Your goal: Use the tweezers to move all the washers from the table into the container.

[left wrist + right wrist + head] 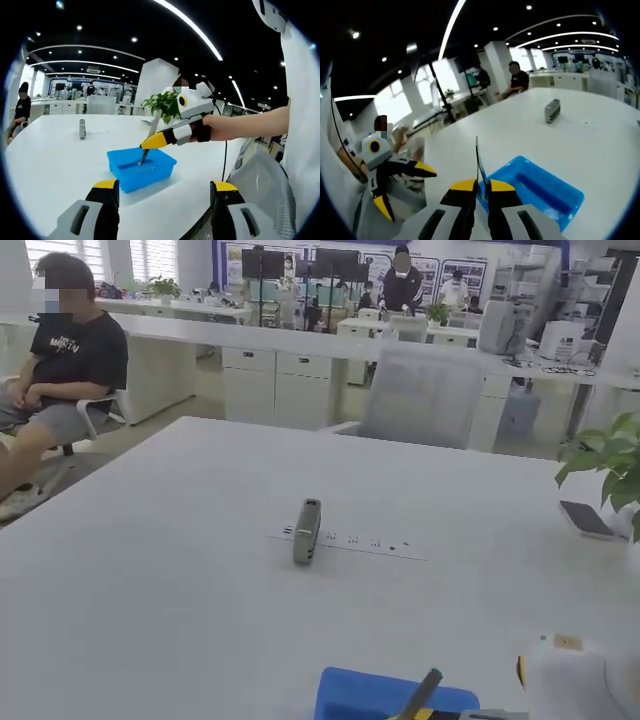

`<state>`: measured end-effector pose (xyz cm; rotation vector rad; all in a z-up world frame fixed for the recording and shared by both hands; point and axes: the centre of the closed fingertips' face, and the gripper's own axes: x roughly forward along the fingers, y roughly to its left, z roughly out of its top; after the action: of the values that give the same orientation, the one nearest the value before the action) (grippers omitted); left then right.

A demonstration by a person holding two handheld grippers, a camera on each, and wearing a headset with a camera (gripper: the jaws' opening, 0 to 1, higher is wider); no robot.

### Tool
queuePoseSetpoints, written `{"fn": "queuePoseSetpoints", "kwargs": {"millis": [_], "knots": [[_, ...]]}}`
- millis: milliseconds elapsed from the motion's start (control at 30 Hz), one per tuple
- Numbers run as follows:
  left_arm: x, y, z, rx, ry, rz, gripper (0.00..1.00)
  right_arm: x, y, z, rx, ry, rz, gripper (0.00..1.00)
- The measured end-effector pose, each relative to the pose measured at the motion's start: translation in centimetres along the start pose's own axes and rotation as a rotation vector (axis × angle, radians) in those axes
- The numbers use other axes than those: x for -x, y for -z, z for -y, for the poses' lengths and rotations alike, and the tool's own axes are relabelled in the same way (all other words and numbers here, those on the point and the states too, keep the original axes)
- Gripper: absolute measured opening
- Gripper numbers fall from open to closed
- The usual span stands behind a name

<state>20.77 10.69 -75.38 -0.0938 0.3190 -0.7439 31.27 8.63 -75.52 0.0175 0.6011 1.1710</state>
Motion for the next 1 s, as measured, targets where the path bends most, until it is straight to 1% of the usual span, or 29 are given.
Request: {"fn": "queuePoseSetpoints", "kwargs": {"millis": [67,133,233,300,467,633,667,700,733,767,800,933,967,1000], "knots": [[0.1,-0.1,-0.2,0.013,-0.003,0.009,0.75,-0.4,-0.1,0.7,-0.016,0.014,0.000,0.05],[0.1,-0.1,-0.2,0.020,-0.003,0.013,0.75,-1.0,0.0,1.4,-0.024,0.027,-0.011,0.05],[0.1,0.0,-0.2,0.010,-0.001,0.000,0.74,-1.6,0.3,2.1,-0.037,0.034,-0.025,0.05],[0.0,0.2,-0.2,0.003,-0.001,-0.007,0.74,-2.4,0.9,2.8,-0.057,0.037,-0.047,0.05],[0.1,0.3,-0.3,0.011,-0.007,-0.011,0.73,-3.8,1.9,3.8,-0.054,0.048,-0.090,0.05],[0.1,0.5,-0.4,0.013,-0.012,-0.022,0.71,-4.7,2.6,4.6,-0.041,0.059,-0.118,0.05],[0.1,0.5,-0.4,0.012,-0.013,-0.026,0.71,-4.8,2.7,4.6,-0.035,0.060,-0.122,0.05],[0.1,0.6,-0.4,0.010,-0.013,-0.031,0.70,-5.0,2.8,4.7,-0.015,0.064,-0.129,0.05],[0.1,0.7,-0.4,0.013,-0.013,-0.035,0.69,-5.1,2.9,4.7,0.009,0.061,-0.138,0.05],[0.1,0.8,-0.4,0.014,-0.013,-0.042,0.67,-5.2,3.1,4.5,0.049,0.059,-0.149,0.05],[0.1,1.2,-0.5,0.014,-0.017,-0.060,0.64,-5.3,3.1,4.5,0.063,0.058,-0.154,0.05],[0.1,1.2,-0.4,0.005,-0.012,-0.062,0.64,-5.6,3.7,4.1,0.098,0.056,-0.170,0.05],[0.1,1.2,-0.4,0.004,-0.013,-0.066,0.64,-5.6,3.7,3.9,0.104,0.055,-0.171,0.05],[0.1,1.3,-0.3,0.004,-0.013,-0.067,0.64,-5.5,3.5,3.7,0.112,0.055,-0.160,0.05]]}}
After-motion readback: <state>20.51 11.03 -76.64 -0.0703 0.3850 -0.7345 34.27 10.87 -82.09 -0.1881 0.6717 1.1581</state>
